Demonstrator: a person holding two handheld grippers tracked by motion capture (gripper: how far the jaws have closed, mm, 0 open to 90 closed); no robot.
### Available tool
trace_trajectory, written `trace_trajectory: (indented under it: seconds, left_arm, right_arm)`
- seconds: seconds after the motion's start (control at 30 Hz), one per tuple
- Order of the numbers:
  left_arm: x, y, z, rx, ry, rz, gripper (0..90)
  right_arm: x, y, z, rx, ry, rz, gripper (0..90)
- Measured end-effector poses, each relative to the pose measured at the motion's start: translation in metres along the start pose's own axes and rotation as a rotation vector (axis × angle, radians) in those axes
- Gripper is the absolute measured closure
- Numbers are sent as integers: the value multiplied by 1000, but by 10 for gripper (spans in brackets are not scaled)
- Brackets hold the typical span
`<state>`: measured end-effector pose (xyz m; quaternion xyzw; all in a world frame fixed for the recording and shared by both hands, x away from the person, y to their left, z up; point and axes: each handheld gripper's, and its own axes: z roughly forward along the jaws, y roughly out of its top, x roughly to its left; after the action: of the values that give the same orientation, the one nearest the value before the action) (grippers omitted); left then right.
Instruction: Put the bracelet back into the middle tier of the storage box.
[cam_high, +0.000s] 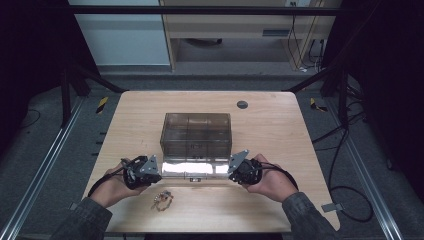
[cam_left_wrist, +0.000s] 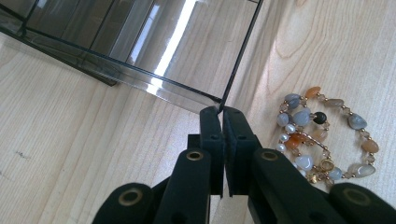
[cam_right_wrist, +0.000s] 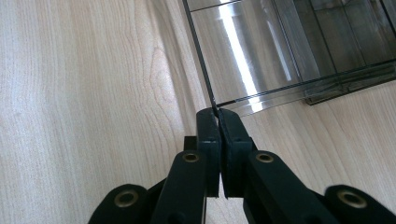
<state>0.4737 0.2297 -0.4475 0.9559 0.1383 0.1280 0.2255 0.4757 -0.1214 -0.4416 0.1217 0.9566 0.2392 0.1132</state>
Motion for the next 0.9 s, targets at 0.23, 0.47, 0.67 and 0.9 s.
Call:
trace_trajectory:
  seconds: [0.23, 0.47, 0.67, 0.9]
  left_arm:
    - [0, -1, 0, 4, 0, -1, 872]
    - [0, -5, -2, -28, 22, -15, 774]
    - [-2, -7, -7, -41, 32, -24, 659]
    - [-11, -8, -23, -37, 63, -45, 455]
  right_arm:
    - [0, 0, 0, 3, 0, 1, 882]
    - [-1, -3, -1, -27, -3, 25, 728]
    - [-2, -11, -6, -47, -28, 60, 619]
    - [6, -34, -18, -134, -126, 153, 385]
